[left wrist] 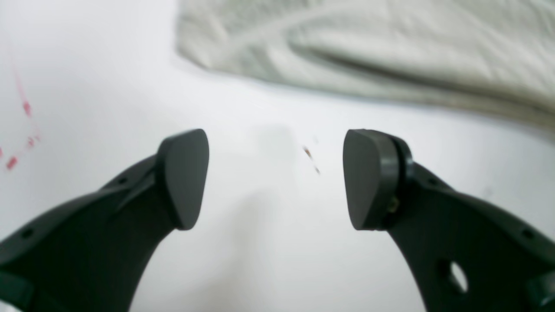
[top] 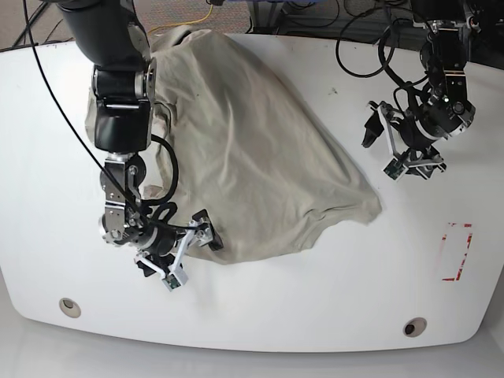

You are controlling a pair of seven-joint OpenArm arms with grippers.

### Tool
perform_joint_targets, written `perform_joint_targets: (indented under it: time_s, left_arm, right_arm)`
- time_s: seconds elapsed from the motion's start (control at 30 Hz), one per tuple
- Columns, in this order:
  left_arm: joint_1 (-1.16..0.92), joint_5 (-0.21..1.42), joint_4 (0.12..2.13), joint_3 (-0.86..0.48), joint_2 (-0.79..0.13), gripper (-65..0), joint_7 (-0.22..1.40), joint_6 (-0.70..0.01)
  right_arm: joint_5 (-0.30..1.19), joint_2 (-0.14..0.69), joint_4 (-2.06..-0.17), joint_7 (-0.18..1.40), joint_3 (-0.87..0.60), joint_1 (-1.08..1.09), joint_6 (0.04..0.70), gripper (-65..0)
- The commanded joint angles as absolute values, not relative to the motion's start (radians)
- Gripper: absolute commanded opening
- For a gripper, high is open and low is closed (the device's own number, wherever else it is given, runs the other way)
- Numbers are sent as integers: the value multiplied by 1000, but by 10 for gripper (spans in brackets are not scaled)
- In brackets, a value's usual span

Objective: Layout the t-shirt on the table in an organized manner, then fold the t-shirt properly
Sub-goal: 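Grasp the shirt hem with the right gripper and tug it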

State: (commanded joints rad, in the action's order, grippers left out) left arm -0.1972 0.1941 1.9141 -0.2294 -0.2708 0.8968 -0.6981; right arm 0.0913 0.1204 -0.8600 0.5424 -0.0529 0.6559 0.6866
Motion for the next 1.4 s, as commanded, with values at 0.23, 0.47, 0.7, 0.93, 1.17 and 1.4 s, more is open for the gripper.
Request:
perform_joint_targets:
  time_s: [0.23,0.47,0.7,0.93,1.17,1.4]
  left_arm:
    - [-237,196,1917,-277,-271,-204,897,-698]
    - [-249,196,1917,-300,-271,-204,897,-698]
    - [-249,196,1917,-300,-271,-204,897,-698]
    - [-249,196,1917,-300,-271,-204,897,-698]
    - [-246,196,1916,-298,-271,-204,897,-698]
    - [-246,196,1913,-294,-271,-204,897,-698]
  right_arm:
    - [90,114,-590,358,-45,708,685,0]
    - [90,117,-495,292,-45,691,685,0]
    - [90,150,-498,240,-45,605,685,-51]
    - [97,197,-573,239,-51,495,687,-436]
    - [99,240,-727,255,-53,352,687,-637]
    - [101,272,-900,318,-90,216,687,-650]
